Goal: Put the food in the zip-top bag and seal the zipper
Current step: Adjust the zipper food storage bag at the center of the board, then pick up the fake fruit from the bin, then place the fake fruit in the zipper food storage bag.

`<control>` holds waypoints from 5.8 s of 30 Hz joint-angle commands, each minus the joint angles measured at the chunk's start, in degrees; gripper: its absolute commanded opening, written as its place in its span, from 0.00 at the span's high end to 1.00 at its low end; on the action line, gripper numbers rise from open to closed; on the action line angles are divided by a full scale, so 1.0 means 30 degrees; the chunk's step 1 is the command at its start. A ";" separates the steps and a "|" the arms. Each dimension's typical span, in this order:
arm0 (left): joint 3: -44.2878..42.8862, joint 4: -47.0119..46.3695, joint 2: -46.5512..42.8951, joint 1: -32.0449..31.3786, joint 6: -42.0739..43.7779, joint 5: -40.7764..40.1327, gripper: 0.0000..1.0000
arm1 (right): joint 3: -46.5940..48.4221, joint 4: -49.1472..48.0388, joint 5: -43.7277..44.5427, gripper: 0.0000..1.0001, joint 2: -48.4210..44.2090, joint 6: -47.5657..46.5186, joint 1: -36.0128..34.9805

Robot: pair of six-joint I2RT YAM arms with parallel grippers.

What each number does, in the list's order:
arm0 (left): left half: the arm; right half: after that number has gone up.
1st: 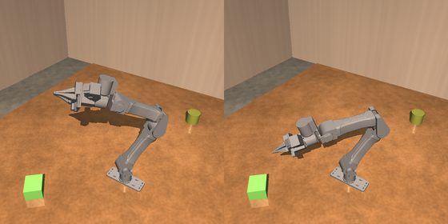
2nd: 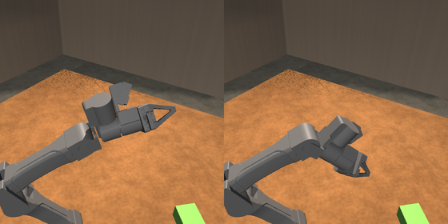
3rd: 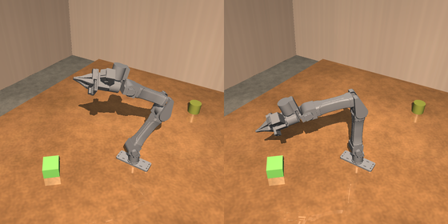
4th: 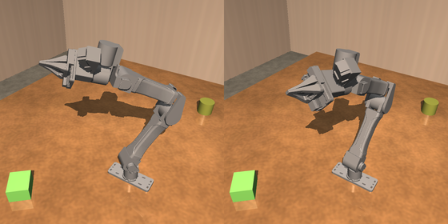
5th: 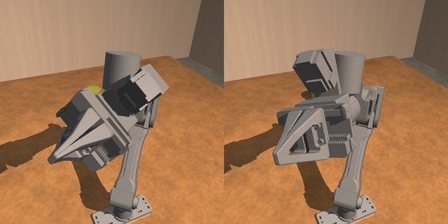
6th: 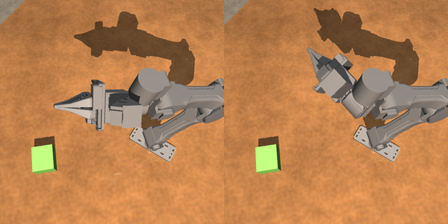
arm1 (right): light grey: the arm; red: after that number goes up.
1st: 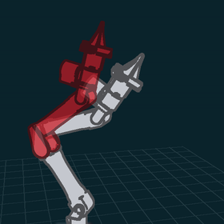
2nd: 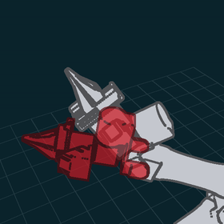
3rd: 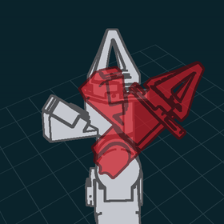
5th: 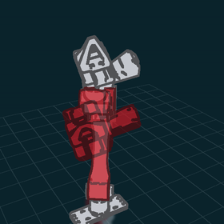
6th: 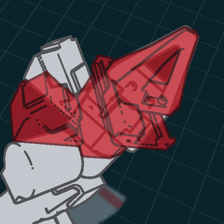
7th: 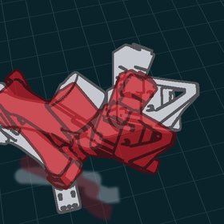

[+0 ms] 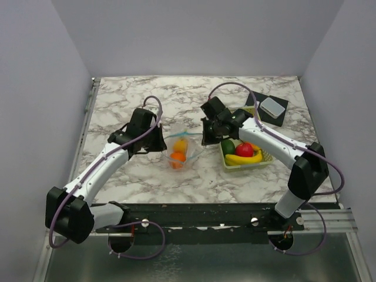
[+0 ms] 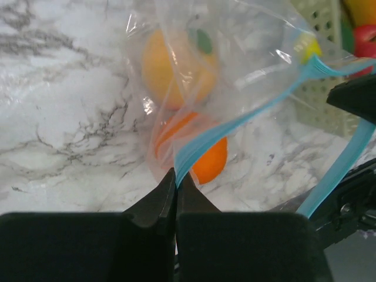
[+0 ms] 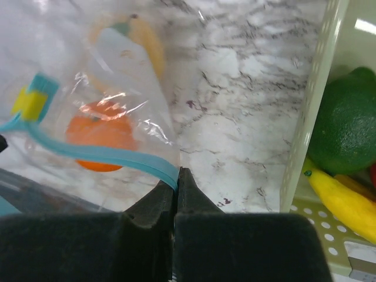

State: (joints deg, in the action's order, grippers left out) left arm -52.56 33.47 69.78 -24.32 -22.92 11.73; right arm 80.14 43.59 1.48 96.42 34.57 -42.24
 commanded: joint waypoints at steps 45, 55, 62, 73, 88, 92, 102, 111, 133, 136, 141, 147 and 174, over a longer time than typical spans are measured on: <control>-0.5903 0.1339 -0.2480 0.0122 -0.0245 0.0486 1.00 | 0.4526 0.2154 0.1297 0.99 -0.2315 -0.0239 0.0082; -0.6956 0.2692 -0.2029 0.0112 0.0168 0.1350 1.00 | 0.3756 0.1767 0.0816 0.92 -0.2775 -0.0301 0.0076; -0.7500 0.3950 -0.1570 0.0115 0.0311 0.1169 1.00 | 0.4392 0.2046 0.0650 0.54 -0.2777 -0.0497 0.0101; -0.7803 0.4874 -0.1295 0.0135 0.0556 0.0537 1.00 | 0.6689 0.4708 0.3594 0.25 -0.4573 -0.0967 0.0099; -0.8557 0.5423 -0.1199 0.0125 0.0823 0.0378 1.00 | 0.0225 0.5544 0.7426 0.25 -0.6853 0.0029 0.1293; -0.8801 0.5608 -0.1257 0.0136 0.0836 0.0204 1.00 | -0.1991 0.4544 0.6635 0.23 -0.6956 -0.0069 0.2558; -0.8499 0.5894 -0.1463 0.0111 0.0975 -0.0293 1.00 | -0.5310 0.1710 0.4778 0.08 -0.5961 -0.0879 0.4986; -0.8770 0.6439 -0.1331 0.0131 0.1507 -0.1604 1.00 | -0.5937 0.0030 0.3977 0.04 -0.4250 -0.1227 0.6090; -0.6791 0.5412 -0.1580 0.0132 0.1194 -0.0759 1.00 | -0.7235 -0.1250 0.4621 0.41 -0.2485 -0.1298 0.6583; -0.6798 0.5380 -0.1583 0.0109 0.1177 -0.0735 1.00 | -0.6935 -0.0901 0.4797 0.56 -0.3130 -0.1312 0.6580; -0.6953 0.5371 -0.1559 0.0131 0.1187 -0.0757 1.00 | -0.5597 0.0291 0.4647 0.71 -0.4447 -0.1476 0.6583; -0.7312 0.5422 -0.1558 0.0116 0.1167 -0.0832 1.00 | -0.3634 0.0809 0.2887 0.74 -0.6662 -0.2394 0.6536; -1.0382 0.7423 -0.0381 0.0120 0.1163 -0.1906 1.00 | 0.8640 0.1018 -0.0580 0.75 -0.4606 -0.4709 -0.2685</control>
State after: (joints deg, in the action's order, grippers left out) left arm -81.21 54.61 68.51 -24.32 -19.25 7.20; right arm 102.54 46.17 0.78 79.18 23.31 -47.42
